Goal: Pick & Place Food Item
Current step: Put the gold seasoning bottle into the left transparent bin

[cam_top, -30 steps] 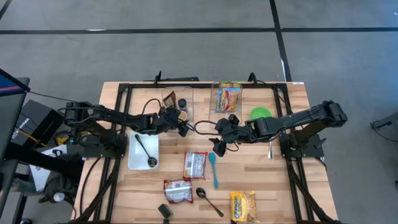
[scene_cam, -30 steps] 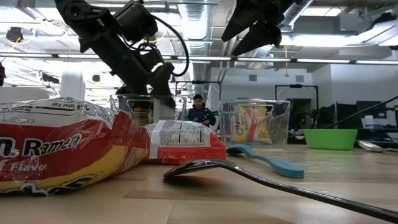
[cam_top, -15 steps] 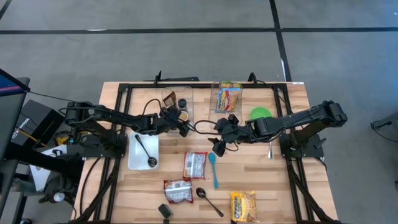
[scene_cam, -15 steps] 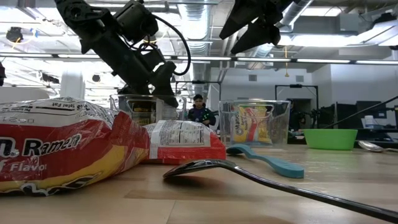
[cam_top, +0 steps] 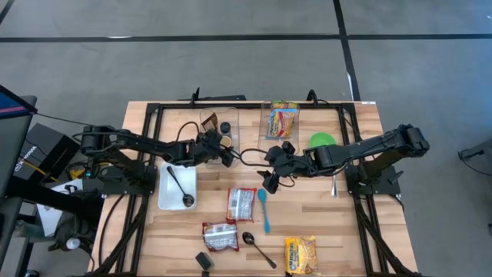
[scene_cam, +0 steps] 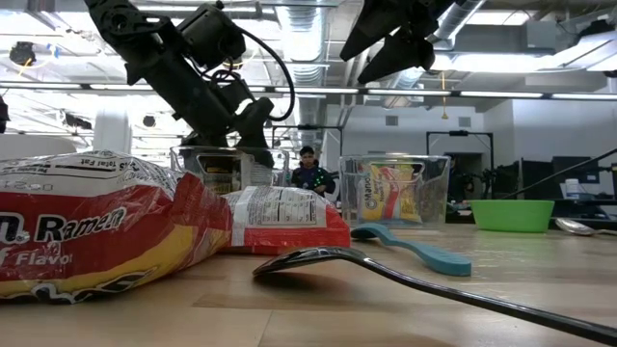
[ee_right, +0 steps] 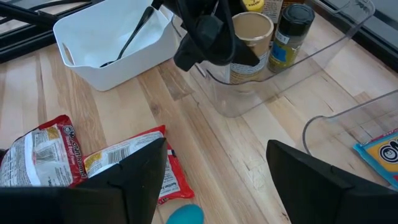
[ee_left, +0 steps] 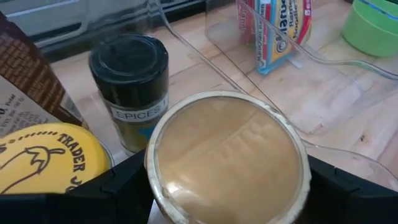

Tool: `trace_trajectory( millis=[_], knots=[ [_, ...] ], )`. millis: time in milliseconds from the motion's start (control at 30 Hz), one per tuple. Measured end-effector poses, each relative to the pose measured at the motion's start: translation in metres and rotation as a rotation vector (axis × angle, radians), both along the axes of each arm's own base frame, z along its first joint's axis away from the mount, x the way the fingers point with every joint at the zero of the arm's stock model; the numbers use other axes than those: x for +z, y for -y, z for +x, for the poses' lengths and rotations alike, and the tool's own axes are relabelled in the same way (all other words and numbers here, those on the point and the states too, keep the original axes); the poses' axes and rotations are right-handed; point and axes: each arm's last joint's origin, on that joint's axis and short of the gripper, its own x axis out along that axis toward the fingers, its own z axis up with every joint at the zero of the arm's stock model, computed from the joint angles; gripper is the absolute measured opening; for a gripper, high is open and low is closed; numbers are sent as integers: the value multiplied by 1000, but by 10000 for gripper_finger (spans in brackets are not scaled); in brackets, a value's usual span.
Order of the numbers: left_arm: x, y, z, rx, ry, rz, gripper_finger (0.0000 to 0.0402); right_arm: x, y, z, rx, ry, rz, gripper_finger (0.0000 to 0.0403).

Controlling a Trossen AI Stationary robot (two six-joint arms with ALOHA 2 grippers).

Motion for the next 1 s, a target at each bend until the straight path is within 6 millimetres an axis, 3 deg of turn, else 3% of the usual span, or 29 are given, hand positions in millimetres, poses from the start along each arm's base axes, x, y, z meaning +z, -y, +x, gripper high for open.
trace_trajectory(
  millis=[467,1000],
  knots=[
    [-2,0,-2,11,-29,6,284,0,0,0,0,0,0,269],
    [-1,0,-1,7,-16,4,322,0,0,0,0,1,0,269]
  ],
)
